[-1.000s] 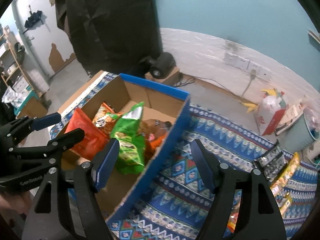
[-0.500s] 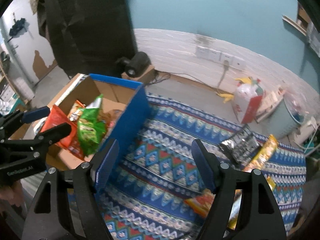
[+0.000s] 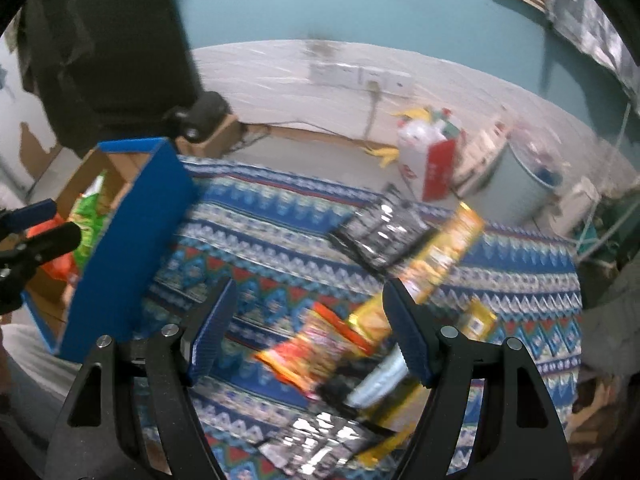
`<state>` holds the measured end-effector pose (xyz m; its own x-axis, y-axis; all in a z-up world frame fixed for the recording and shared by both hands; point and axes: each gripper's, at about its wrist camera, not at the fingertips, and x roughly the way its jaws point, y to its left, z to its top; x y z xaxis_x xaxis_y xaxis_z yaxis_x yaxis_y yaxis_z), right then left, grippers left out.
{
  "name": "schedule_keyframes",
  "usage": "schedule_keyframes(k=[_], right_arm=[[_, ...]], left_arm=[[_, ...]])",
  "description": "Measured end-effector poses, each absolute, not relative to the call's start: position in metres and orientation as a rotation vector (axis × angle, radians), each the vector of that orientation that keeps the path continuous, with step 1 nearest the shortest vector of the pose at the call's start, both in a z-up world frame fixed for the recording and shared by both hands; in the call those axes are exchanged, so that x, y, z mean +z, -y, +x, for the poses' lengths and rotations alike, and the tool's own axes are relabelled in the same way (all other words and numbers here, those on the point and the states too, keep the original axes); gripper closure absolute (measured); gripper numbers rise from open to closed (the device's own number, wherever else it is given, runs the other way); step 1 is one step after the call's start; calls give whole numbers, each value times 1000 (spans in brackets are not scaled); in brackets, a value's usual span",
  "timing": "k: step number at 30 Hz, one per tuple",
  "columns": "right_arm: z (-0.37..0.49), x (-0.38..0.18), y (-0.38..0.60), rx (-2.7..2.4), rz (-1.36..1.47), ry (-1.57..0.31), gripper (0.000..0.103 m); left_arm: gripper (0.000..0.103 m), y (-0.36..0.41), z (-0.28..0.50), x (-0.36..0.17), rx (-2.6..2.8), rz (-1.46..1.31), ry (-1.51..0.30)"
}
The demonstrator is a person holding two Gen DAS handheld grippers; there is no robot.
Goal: Organize snacks
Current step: 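Move both tools to the cloth and lower onto the remaining snacks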
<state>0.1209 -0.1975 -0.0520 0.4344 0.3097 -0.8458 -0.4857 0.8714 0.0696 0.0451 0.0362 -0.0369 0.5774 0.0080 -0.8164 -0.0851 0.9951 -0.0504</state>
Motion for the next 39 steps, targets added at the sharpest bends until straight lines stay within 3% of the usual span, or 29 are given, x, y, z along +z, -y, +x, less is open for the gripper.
schedule_keyframes(k=[17, 35, 36, 37, 39], right_arm=[[138, -123, 290, 314, -146, -1184, 28], [143, -192, 309, 274, -114, -1361, 29], [143, -194, 310, 288, -117, -1364, 34], [144, -194, 310, 306, -123, -1363, 48], [143, -195, 311, 312, -157, -1361, 54]], left_arm=[[26, 58, 84, -97, -95, -12, -1119], [23, 90, 114, -163, -171, -100, -1292], [23, 91, 115, -165, -174, -105, -1298], [23, 92, 116, -166, -179, -110, -1300], [22, 95, 118, -170, -185, -111, -1304]])
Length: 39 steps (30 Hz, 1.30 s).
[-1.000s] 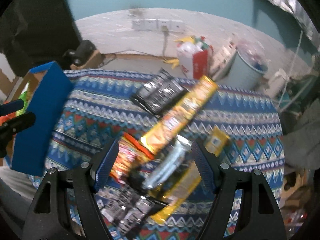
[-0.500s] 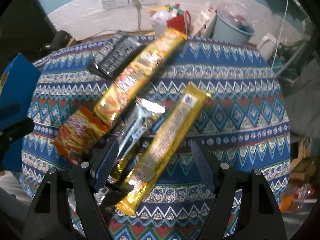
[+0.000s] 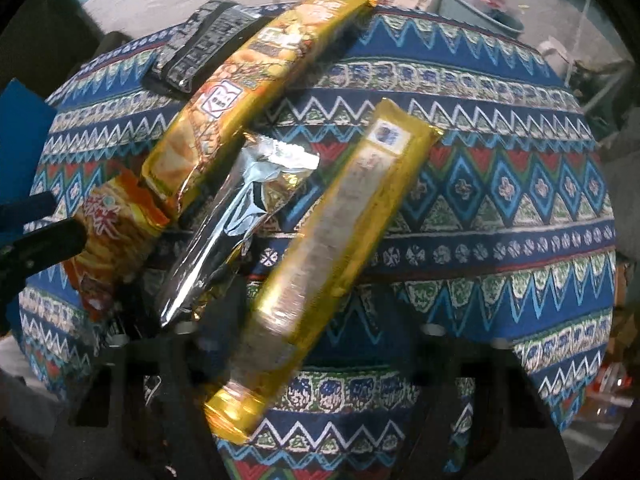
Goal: Organize snacks
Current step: 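Move both tools to the cloth and lower onto the remaining snacks, then grasp the red-orange fries bag with the left tool while the right tool grasps a yellow bar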
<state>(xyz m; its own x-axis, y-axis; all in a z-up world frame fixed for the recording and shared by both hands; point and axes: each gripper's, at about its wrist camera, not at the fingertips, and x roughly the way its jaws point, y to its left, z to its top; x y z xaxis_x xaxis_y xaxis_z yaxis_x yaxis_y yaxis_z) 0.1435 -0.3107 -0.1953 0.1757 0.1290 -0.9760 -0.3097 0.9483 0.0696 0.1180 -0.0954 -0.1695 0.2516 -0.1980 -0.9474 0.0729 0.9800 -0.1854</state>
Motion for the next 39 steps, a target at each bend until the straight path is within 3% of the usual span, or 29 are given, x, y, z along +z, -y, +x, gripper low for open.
schedule_keyframes(k=[6, 16, 19, 20, 23, 39], right_arm=[[154, -198, 336, 287, -172, -1357, 67], [173, -203, 360, 232, -94, -1328, 65], [174, -206, 353, 223, -120, -1300, 65], [175, -206, 349, 224, -129, -1295, 65], [174, -208, 340, 223, -147, -1284, 72], [144, -148, 339, 262, -133, -1212, 73]], left_arm=[[22, 108, 125, -187, -184, -47, -1334], [22, 123, 130, -206, -205, 9, -1340], [36, 135, 129, -210, -231, 40, -1335], [48, 136, 128, -210, -231, 57, -1324], [56, 140, 122, -207, -240, 83, -1303], [59, 101, 100, -157, -183, 101, -1217]])
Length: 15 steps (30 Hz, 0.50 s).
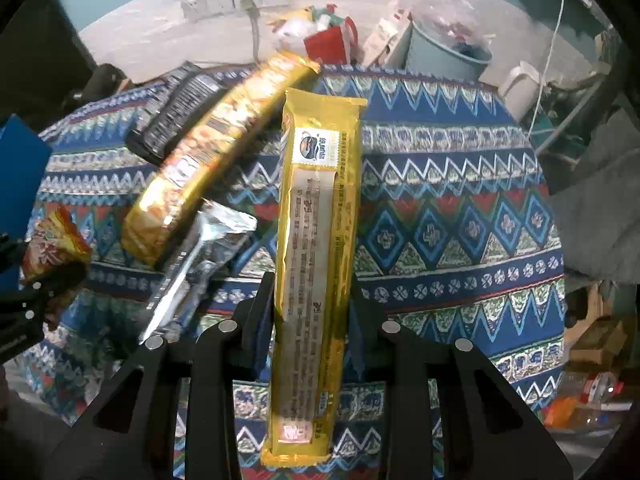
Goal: Organize snacks
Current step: 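Grasp the red-orange fries bag with the left tool while the right tool grasps a yellow bar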
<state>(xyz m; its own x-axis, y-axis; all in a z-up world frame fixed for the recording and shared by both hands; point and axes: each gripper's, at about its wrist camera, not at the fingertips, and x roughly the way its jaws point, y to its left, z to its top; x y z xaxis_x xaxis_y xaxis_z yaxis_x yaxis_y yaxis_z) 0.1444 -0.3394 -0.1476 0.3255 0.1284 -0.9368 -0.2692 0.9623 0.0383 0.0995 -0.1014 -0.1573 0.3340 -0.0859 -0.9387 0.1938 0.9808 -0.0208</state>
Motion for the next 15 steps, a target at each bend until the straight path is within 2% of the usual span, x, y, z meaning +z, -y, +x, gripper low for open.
schedule_keyframes(k=[15], right_arm=[[135, -94, 314, 349, -159, -1072, 73]], left_arm=[[59, 74, 71, -105, -130, 96, -1118]])
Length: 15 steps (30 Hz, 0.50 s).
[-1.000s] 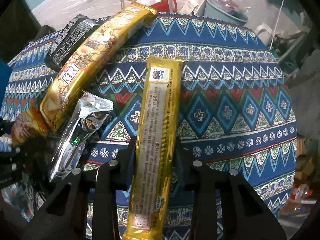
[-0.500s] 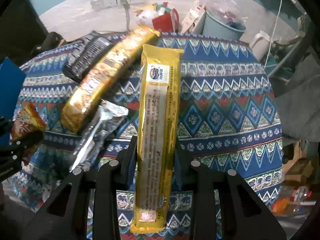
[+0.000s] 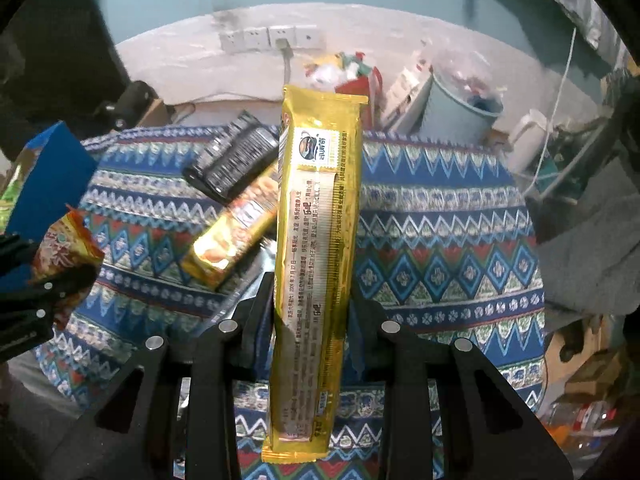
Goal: Organize snacks
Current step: 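Grasp the red-orange fries bag with the left tool while the right tool grasps a yellow bar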
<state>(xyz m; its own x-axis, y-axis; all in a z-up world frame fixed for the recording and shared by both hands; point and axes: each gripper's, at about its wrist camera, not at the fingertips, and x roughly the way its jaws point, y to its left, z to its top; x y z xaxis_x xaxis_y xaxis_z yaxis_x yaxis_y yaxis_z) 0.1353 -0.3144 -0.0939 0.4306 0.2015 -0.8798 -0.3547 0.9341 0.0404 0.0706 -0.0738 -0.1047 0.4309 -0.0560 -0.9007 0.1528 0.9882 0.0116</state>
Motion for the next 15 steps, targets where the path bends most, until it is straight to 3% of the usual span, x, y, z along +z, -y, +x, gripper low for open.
schedule_keyframes(k=[15], right_arm=[[126, -48, 263, 498, -128, -967, 73]], left_arm=[[59, 37, 48, -68, -86, 64, -1045]])
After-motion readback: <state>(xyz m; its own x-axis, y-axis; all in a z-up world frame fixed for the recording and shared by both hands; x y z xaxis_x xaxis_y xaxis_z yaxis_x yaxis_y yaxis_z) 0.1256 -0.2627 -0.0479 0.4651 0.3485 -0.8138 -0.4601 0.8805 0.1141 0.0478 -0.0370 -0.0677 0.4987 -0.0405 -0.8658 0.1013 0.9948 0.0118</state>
